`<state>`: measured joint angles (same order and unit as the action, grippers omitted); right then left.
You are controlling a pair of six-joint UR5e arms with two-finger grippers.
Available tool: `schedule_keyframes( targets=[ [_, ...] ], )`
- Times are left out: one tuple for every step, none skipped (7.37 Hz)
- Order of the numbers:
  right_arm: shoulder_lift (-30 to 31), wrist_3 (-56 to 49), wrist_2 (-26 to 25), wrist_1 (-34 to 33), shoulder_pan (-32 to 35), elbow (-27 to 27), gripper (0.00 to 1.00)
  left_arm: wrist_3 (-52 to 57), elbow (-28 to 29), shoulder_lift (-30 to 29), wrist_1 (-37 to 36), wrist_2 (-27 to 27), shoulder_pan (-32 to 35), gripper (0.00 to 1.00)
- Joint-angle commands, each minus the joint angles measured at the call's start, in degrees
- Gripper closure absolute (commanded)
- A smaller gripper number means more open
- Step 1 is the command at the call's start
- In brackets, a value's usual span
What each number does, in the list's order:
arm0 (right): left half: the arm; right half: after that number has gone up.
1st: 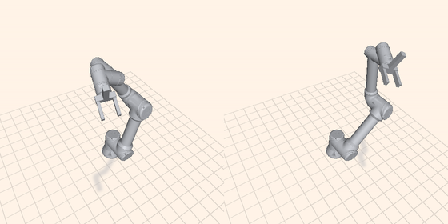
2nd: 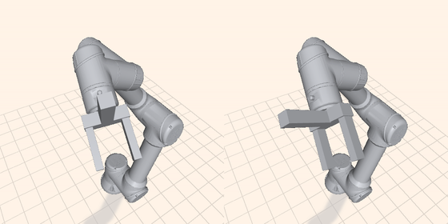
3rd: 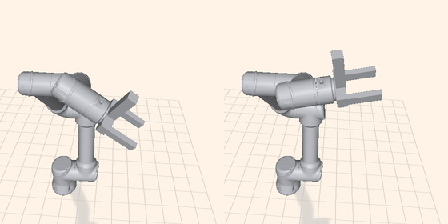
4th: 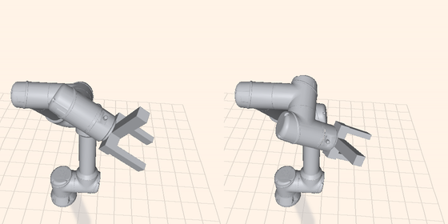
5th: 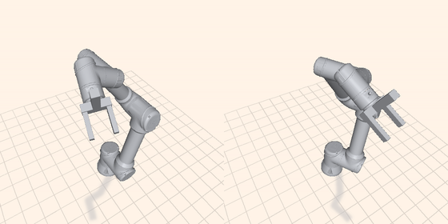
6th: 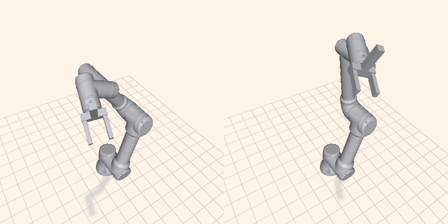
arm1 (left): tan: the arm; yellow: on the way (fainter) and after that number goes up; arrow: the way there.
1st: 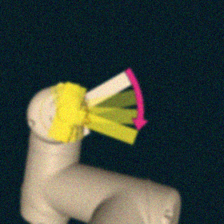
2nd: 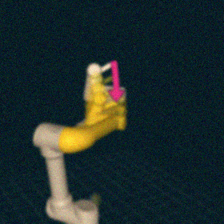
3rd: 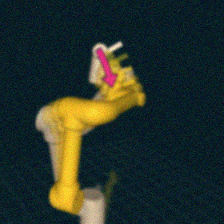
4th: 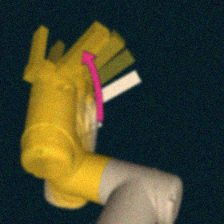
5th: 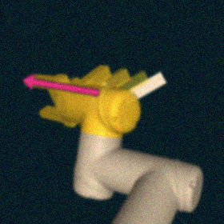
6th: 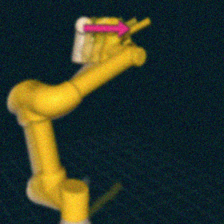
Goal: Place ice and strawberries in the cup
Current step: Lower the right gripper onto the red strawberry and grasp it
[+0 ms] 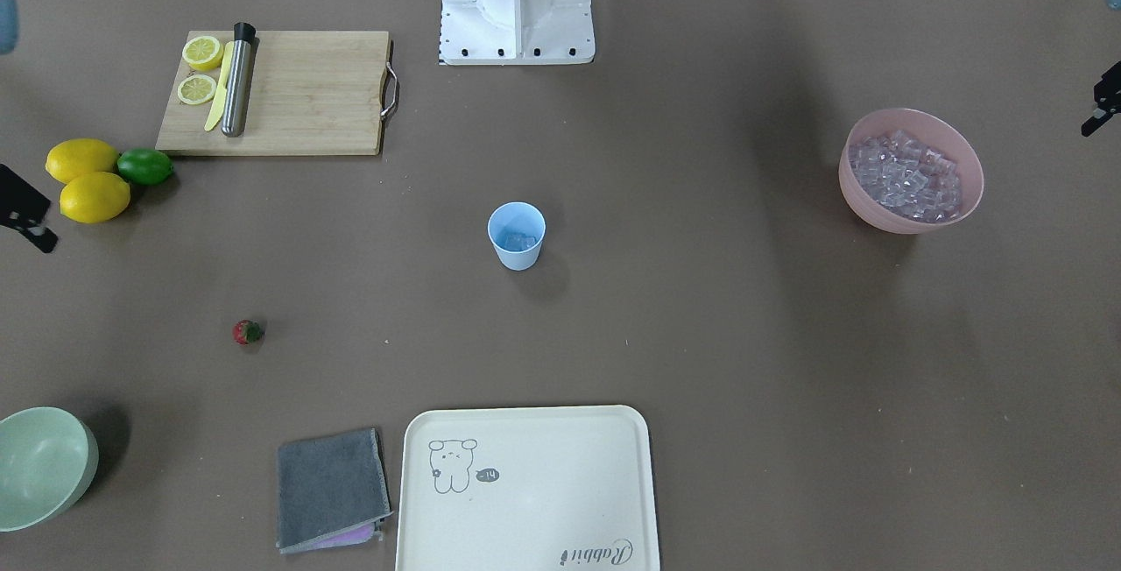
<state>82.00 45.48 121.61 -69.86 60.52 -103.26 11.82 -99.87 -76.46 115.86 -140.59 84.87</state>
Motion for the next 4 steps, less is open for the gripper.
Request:
schedule_keyframes(
  targets=[
    [-4.8, 2.3, -6.3, 0.2, -8.0, 3.8, 0.00, 0.2, 0.7, 0.8, 0.8, -0.3, 0.1, 0.01],
    [-6.1, 2.9, -7.6, 0.6, -9.9, 6.0, 0.00, 0.2, 0.8, 0.8, 0.8, -0.4, 0.1, 0.01],
    [-7.5, 3.2, -9.6, 0.6, -11.3, 7.5, 0.00, 0.2, 0.9, 0.8, 0.8, -0.3, 0.1, 0.01],
    [-8.5, 3.4, -10.0, 0.7, -11.7, 9.4, 0.00, 0.2, 0.8, 0.7, 0.8, -0.3, 0.1, 0.01]
  ],
)
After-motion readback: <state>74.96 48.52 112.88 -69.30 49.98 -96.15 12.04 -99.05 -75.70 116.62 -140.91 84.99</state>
